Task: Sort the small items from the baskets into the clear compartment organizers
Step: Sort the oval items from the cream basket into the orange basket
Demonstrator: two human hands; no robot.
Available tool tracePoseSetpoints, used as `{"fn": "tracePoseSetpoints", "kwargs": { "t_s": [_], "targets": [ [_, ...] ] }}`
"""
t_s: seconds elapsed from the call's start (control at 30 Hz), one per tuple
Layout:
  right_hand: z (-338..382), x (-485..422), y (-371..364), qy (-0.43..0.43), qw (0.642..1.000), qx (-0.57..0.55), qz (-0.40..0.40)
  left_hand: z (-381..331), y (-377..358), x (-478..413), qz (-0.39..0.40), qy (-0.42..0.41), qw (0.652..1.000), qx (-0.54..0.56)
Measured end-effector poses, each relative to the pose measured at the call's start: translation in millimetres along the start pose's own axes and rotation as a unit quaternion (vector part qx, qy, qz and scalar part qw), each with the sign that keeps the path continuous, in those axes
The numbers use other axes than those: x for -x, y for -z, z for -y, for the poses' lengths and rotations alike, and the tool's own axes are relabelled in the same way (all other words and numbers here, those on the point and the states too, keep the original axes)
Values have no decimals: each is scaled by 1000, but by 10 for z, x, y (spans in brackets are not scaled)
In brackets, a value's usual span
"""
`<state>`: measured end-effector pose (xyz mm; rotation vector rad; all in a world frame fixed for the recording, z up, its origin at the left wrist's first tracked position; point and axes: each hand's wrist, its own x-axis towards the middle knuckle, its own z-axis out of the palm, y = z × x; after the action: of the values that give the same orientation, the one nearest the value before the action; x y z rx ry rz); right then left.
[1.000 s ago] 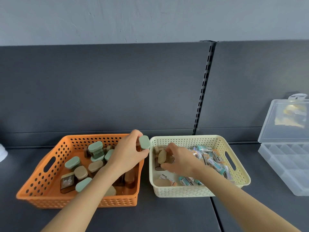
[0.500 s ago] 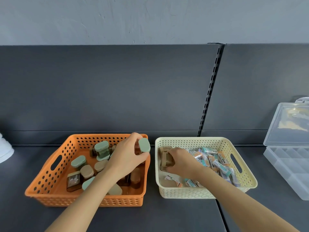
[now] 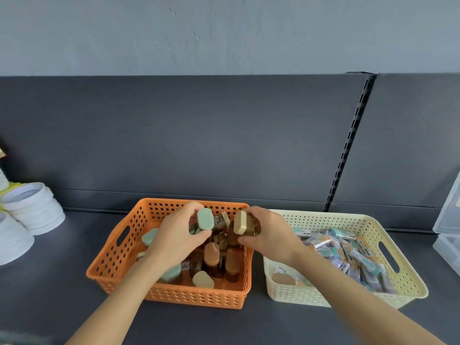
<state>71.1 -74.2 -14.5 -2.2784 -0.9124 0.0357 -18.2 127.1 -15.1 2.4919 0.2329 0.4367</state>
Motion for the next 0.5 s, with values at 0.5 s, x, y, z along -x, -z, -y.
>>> {"fn": "tracePoseSetpoints", "kwargs": {
  "t_s": [0.5],
  "targets": [
    [154,-131,-342,6,993,84,86,358,106,139,82,57,994,-47]
  ]
}}
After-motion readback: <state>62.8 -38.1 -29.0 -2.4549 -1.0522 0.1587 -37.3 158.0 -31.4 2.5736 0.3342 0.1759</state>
